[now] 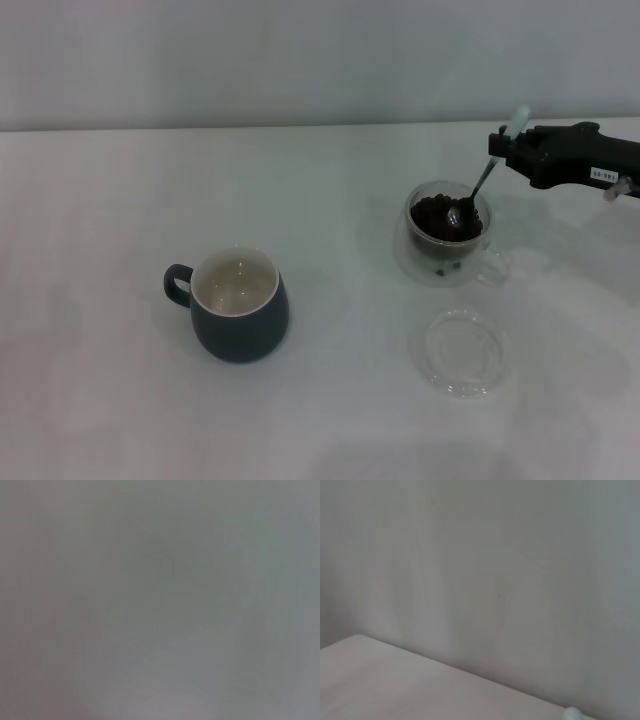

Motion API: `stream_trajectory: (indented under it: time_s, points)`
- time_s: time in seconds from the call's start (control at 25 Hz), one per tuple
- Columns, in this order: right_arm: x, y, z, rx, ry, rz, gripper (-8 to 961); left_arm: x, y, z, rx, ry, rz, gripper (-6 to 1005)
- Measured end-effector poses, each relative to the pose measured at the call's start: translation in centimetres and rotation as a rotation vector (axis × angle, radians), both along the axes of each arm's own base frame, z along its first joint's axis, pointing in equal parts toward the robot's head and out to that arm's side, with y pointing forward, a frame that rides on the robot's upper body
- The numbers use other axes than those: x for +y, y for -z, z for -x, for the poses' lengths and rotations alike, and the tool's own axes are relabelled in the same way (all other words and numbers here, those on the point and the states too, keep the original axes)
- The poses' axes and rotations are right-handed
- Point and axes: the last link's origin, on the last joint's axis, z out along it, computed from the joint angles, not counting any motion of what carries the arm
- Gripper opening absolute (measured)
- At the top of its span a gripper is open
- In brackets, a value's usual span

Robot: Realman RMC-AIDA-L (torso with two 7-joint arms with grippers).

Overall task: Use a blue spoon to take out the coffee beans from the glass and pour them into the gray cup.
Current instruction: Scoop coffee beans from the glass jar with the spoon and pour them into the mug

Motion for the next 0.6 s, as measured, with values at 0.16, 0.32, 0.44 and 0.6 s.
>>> stream_trajectory:
  time_s: [0.16,0.32,0.44,0.6]
  points:
    - [-0.26,0.54,-0.26,0.043,0.051,0.028,134,0.08,-0.01,-0.05,0.001,0.002,0.000,762]
    - [-0.42,0.86,-0.58,0.112,0.127,0.053,134,0.09,0.06,-0.10,0.000,0.004,0.003,762]
    - [-0.33,0.83,-0.77,0.150,0.177,0.054,134,0.10,0.16,-0.18,-0.003,0.007,0.005,762]
    - [-0.24,0.84,-1.08,0.203,0.244,0.055,134,0.11,0.24,-0.25,-0.003,0.010,0.009,762]
